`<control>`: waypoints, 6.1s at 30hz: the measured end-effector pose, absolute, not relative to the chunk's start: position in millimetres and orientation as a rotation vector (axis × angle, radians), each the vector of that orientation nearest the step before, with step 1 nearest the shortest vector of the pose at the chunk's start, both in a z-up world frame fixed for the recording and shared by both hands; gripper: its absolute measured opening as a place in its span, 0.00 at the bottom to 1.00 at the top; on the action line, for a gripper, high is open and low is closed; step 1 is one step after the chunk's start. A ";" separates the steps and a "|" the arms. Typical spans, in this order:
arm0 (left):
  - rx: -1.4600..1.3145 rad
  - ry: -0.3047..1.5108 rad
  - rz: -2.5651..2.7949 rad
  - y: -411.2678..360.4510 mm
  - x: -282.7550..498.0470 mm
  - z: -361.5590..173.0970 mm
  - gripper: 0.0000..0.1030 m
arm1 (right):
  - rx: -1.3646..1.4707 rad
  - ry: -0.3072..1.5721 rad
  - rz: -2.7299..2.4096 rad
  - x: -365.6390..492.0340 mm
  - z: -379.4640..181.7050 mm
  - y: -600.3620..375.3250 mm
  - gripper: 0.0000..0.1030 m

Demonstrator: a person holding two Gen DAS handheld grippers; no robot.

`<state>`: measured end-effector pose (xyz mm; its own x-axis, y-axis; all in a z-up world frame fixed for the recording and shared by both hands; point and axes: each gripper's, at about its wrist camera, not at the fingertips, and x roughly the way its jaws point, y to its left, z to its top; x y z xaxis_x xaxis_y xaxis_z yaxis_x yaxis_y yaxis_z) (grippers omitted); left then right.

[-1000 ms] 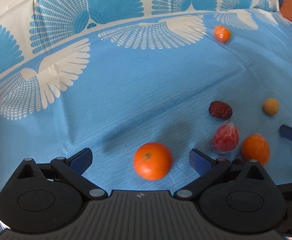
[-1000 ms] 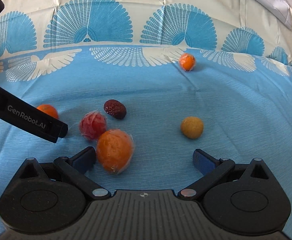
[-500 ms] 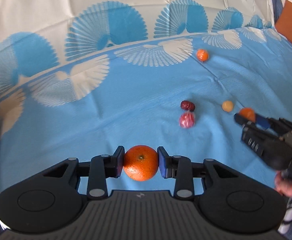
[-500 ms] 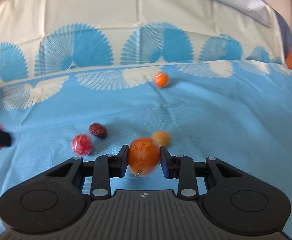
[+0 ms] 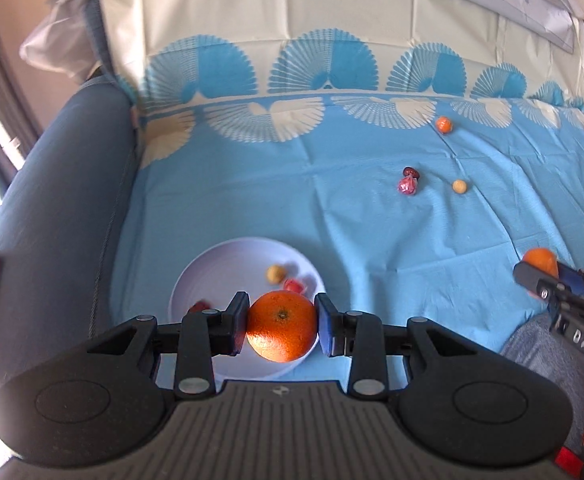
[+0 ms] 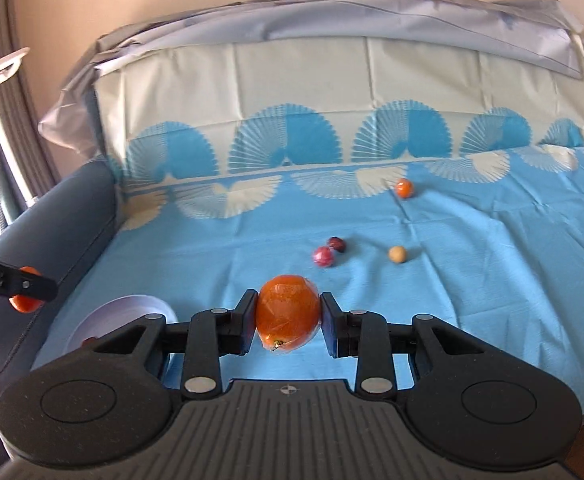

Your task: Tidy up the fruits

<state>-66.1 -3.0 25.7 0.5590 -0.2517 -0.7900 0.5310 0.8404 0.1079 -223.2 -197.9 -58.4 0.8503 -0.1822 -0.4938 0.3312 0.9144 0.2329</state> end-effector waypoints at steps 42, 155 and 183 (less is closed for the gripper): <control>0.218 0.829 -0.418 91.5 -134.1 37.2 0.38 | 0.125 0.472 -0.054 -265.4 -4.8 -74.9 0.34; 0.337 0.872 -0.286 78.6 -107.4 13.4 1.00 | 0.040 0.585 -0.045 -228.0 -19.0 -57.0 0.99; 0.378 0.877 -0.285 67.5 -110.2 11.3 1.00 | 0.079 0.595 -0.052 -230.0 -25.4 -66.3 0.99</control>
